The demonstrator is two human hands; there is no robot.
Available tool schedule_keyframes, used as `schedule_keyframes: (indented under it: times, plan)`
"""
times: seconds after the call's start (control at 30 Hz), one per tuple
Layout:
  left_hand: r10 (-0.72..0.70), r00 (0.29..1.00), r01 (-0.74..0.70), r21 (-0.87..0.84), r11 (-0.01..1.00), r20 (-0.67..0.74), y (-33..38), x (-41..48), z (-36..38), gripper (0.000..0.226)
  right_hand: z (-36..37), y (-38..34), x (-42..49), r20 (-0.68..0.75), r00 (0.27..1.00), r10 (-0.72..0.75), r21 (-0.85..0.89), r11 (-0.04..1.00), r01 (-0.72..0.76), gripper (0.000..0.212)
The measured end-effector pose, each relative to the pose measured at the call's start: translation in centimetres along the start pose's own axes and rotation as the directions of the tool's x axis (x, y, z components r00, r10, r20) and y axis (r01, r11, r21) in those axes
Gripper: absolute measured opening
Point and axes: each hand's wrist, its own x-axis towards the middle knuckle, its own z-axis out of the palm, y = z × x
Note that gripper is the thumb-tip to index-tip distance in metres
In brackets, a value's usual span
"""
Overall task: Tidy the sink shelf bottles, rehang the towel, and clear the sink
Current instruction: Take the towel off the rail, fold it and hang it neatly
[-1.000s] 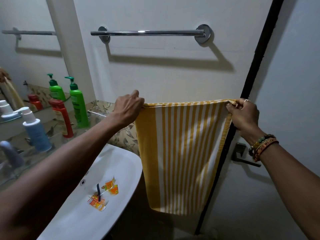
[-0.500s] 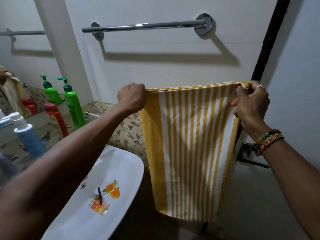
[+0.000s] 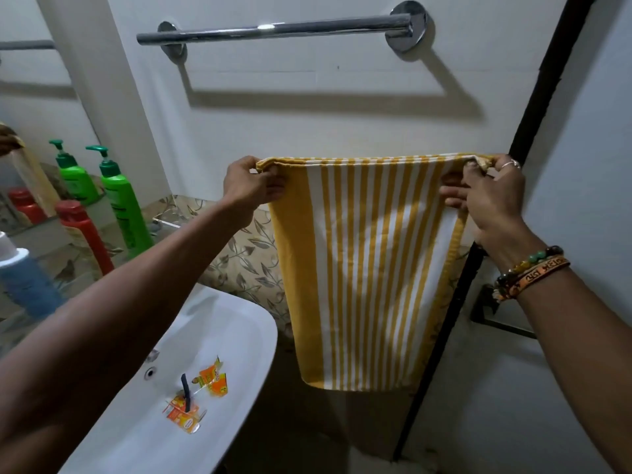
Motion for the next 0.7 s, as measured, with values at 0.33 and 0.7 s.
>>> schedule_keyframes:
  times: [0.33, 0.7]
  plan:
    - [-0.002, 0.999, 0.007, -0.138, 0.99, 0.042, 1.7, 4.2, -2.9, 0.005, 4.9, -3.8, -1.2, -0.046, 0.995, 0.084, 0.155, 0.985, -0.076, 0.022]
    - [0.222, 0.971, -0.237, -0.288, 0.928, -0.086, 6.4, 10.1, -7.8, 0.01, 12.2, -10.2, -3.5, -0.134, 0.966, -0.222, 0.191, 0.95, 0.245, 0.014]
